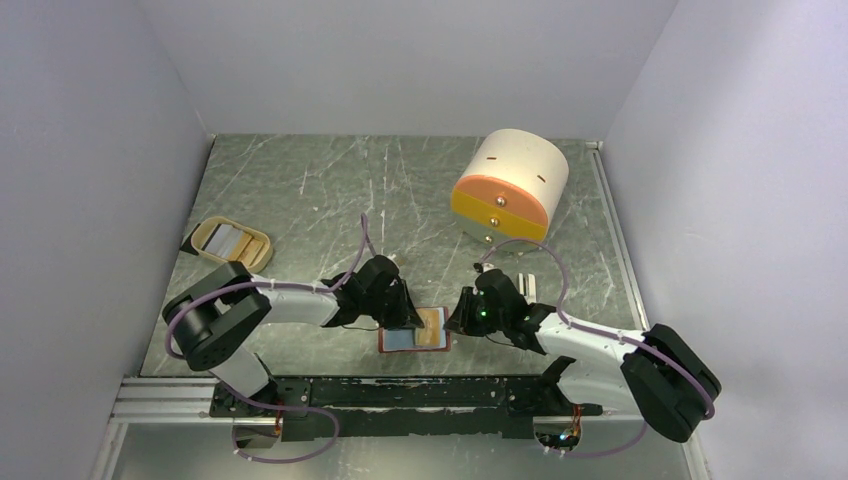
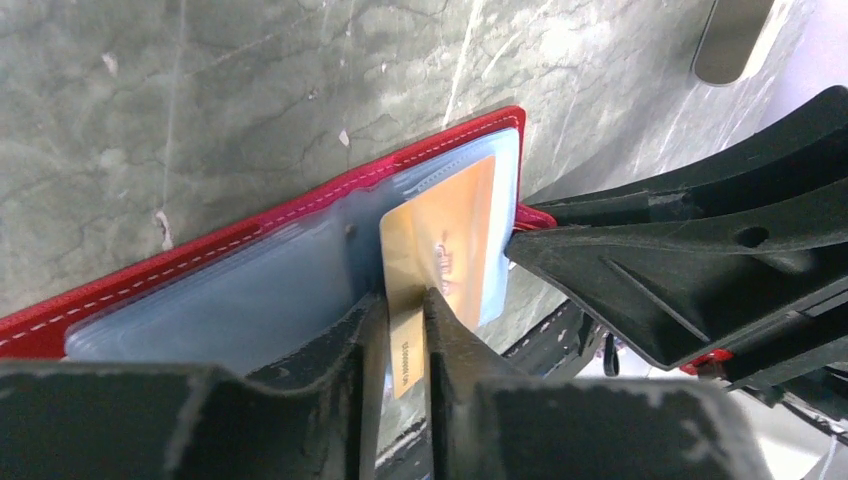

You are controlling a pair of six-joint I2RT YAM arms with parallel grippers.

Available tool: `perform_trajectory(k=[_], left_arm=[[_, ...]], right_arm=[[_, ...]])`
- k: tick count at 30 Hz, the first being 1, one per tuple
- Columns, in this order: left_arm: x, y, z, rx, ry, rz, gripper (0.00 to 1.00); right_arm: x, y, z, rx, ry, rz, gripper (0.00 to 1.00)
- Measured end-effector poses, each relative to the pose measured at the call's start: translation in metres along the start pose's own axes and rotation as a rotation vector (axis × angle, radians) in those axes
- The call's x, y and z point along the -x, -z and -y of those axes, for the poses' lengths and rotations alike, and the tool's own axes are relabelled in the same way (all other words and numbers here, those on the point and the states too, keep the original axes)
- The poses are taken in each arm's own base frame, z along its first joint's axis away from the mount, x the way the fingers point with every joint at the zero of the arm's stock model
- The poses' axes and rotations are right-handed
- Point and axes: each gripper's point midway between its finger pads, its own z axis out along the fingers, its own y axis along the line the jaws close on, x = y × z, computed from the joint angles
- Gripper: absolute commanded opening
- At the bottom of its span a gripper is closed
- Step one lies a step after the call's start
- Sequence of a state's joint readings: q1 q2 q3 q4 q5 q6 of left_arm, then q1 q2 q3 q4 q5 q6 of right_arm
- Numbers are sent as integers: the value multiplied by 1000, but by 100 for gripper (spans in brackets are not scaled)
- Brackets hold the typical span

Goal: Put the credit cards into the card holder
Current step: Insert the credit card into the card holder.

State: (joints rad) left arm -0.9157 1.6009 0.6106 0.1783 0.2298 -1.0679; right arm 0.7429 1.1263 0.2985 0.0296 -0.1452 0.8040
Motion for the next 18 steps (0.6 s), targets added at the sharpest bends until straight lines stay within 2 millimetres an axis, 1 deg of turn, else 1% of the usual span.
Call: perform_trajectory(k=[4, 8, 11, 12, 13, 15, 16, 18], left_arm=[[0, 6, 2, 7, -1, 7, 37], [1, 16, 6, 6, -7, 29, 37], [3, 18, 6, 11, -8, 39, 36], [2, 18, 4, 20, -6, 36, 35], [2, 18, 2, 27, -4, 34, 30], [1, 18, 1, 34, -3, 32, 13], [1, 18, 0, 36, -3, 31, 10], [0, 16, -2, 42, -7, 28, 9]], right_arm=[[-1, -1, -3, 12, 4, -2, 20], [-3, -2, -4, 18, 4, -4, 20], [-3, -3, -5, 22, 1, -5, 20], [-3, -3, -5, 22, 1, -5, 20], [-3, -3, -5, 23, 1, -4, 20], [-3, -3, -5, 24, 1, -4, 20], [-3, -3, -5, 24, 2, -4, 20], [-3, -3, -5, 25, 2, -4, 20]])
